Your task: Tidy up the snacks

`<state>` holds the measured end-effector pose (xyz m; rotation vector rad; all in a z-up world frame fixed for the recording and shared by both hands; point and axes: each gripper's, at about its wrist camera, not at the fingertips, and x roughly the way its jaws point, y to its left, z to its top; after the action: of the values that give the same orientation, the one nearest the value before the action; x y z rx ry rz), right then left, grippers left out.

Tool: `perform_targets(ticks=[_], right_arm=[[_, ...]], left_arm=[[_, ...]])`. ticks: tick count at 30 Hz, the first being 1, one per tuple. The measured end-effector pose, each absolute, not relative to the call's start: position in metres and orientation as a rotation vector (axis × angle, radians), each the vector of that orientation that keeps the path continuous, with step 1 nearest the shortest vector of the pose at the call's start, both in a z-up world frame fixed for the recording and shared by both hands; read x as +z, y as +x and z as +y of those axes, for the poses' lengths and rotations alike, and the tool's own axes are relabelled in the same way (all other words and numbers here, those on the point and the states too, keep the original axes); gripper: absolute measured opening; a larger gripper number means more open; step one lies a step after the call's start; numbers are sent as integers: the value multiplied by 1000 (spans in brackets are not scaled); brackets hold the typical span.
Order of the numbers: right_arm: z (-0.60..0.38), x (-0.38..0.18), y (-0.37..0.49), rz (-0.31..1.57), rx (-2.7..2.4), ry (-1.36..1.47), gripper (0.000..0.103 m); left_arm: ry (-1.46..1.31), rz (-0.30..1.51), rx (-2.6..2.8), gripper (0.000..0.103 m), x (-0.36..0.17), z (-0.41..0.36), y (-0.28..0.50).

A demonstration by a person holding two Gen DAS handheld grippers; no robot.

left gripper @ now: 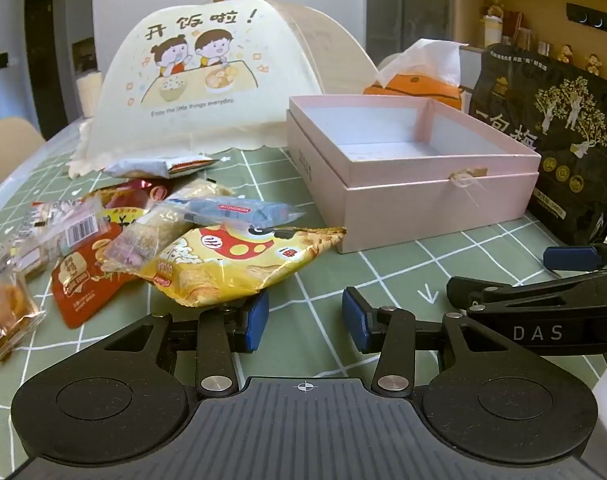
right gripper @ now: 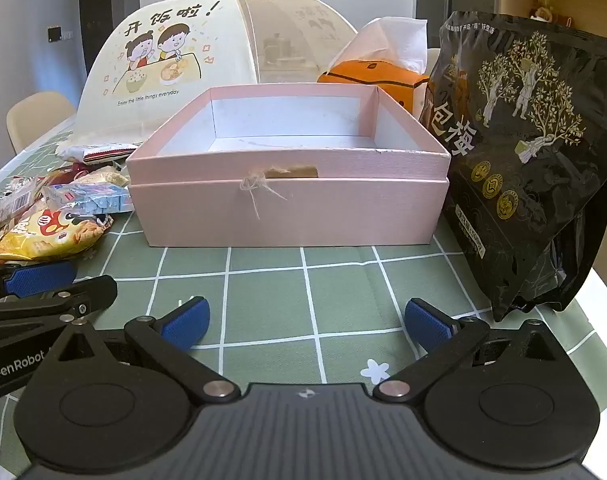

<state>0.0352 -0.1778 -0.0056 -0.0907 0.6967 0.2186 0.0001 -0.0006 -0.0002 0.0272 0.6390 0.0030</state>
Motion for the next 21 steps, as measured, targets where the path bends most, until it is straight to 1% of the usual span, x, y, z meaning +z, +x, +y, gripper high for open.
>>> perform_targets(ticks=[21], right_arm=[[-177,-5,35,697,219,-91,103]], left_arm=[[19,637,0,48,0,0,0]])
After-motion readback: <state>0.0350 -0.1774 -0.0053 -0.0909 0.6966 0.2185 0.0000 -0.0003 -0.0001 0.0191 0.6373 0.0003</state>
